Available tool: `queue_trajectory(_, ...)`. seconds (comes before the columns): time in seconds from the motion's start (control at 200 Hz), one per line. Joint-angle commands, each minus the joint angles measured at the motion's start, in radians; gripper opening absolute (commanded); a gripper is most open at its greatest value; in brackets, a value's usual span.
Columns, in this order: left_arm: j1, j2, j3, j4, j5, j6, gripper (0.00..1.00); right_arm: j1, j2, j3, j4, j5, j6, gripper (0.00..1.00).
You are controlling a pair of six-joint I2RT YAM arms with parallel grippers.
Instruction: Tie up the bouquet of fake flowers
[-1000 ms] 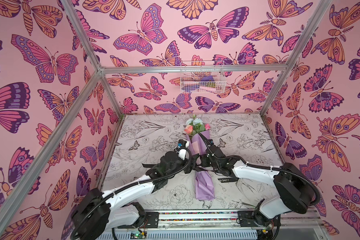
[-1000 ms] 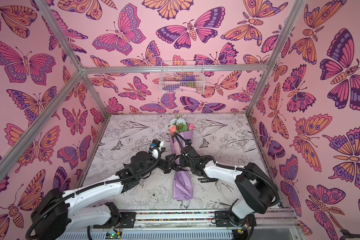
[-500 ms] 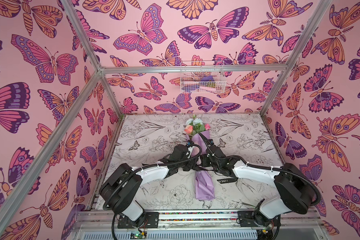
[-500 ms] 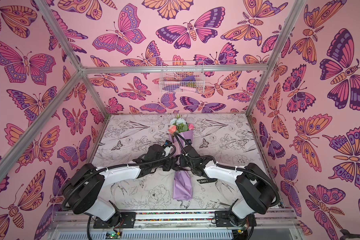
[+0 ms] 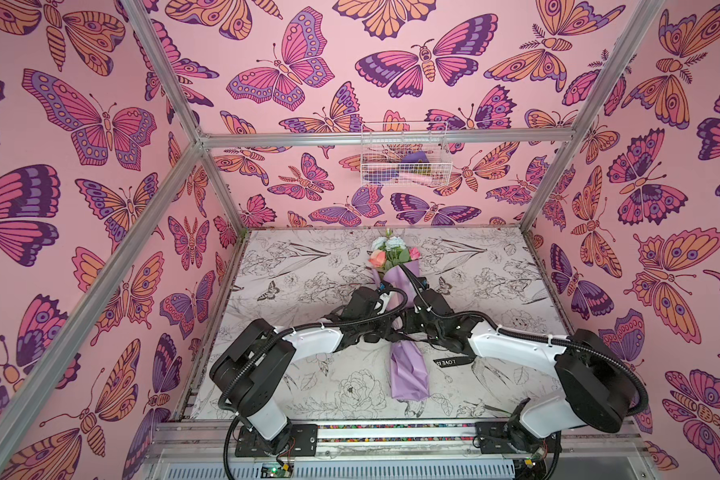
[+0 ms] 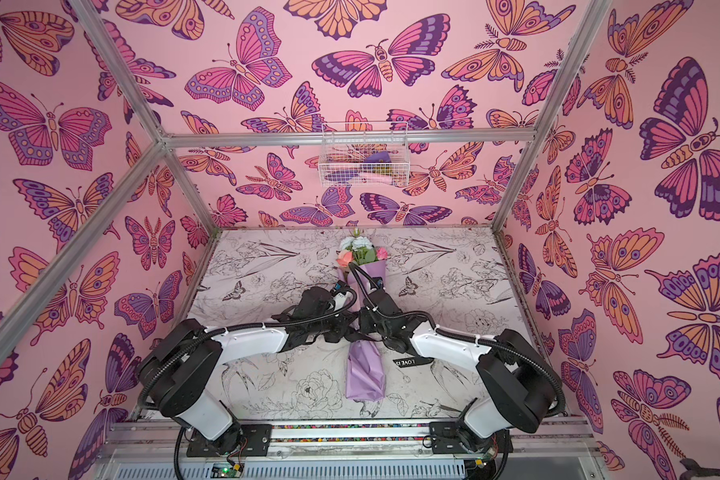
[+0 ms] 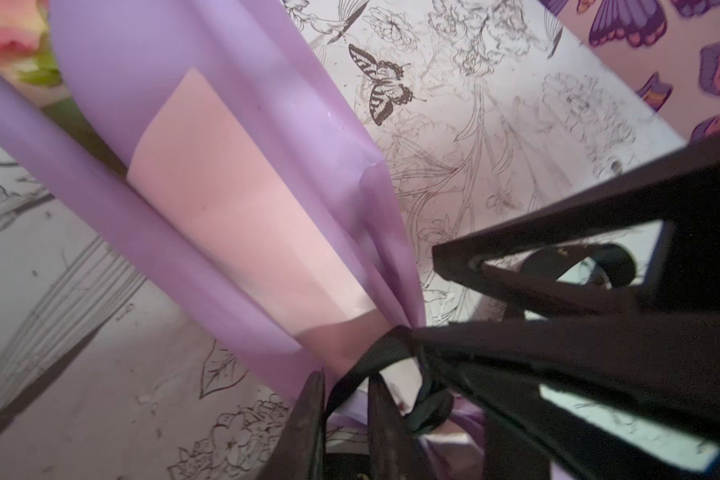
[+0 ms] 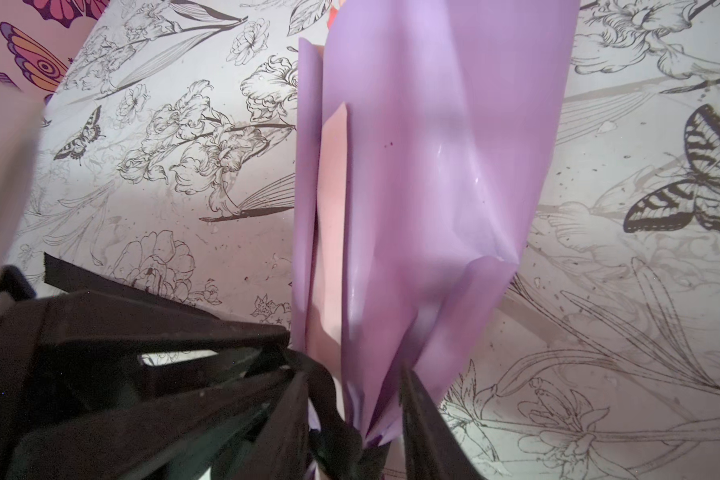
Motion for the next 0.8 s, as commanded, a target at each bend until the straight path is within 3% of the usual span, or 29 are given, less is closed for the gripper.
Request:
queue_trajectory(0.0,0.007,-0.009,0.011,0.025,0.011,-0.013,0.06,-0.003,-0.05,-0.026,-0.038,-0.017,-0.009,0.38)
queue_trajectory(0.065,0.006,-0.013,0.006,0.033,0.017,-0.019,0.0,-0.005,-0.096,-0.055,-0.063,-0.019,-0.014,0.38)
queue_trajectory(0.411,0.007,-0.027,-0.003,0.066,0.061,-0.035,0.0,-0.023,-0.31,-0.203,-0.246,-0.072,-0.072,0.41)
queue_trajectory(0.796,0.007,-0.032,-0.004,0.082,0.087,-0.057,0.0,-0.023,-0.13,-0.122,-0.232,-0.134,-0.2,0.51)
